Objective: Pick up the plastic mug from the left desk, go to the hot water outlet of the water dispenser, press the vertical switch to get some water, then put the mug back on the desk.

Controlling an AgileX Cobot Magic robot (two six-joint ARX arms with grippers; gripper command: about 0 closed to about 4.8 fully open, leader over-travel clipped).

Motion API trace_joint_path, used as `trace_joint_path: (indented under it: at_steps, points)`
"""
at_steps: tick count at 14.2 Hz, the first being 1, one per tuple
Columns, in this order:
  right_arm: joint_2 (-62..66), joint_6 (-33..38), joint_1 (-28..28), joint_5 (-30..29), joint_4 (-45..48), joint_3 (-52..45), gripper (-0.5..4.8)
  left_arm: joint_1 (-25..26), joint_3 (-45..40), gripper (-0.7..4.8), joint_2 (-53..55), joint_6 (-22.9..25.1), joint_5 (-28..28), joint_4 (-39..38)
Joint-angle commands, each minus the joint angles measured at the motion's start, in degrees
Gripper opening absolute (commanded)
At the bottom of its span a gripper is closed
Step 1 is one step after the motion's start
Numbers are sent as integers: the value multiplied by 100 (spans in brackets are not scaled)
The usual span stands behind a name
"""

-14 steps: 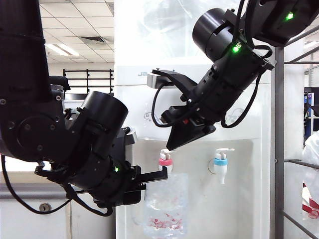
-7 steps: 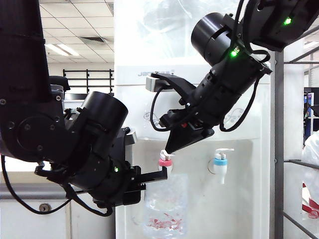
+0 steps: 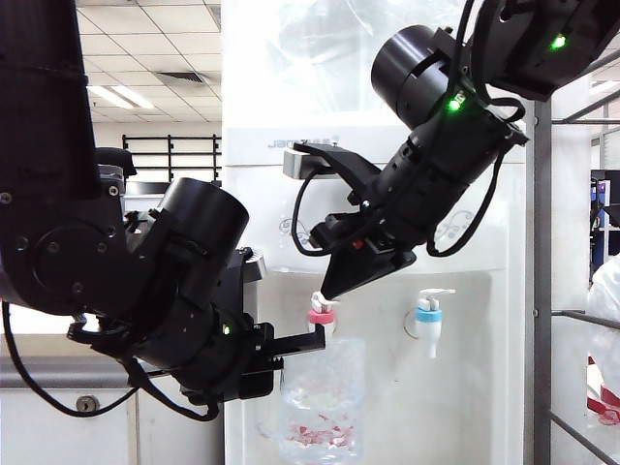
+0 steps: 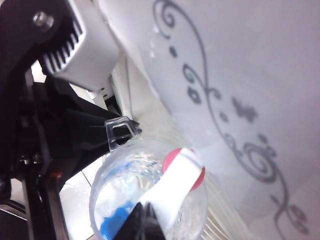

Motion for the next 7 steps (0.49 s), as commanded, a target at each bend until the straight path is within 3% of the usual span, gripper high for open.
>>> trace_joint_path:
  at_steps: [1,7]
  points:
    - [85,-17,-4,-9,-146,-13,-1,2,35,-5,-68,-37,-50,247]
    - [85,-17,-4,-9,-166,-13,-1,2,35,-5,-68,-39,-52,249]
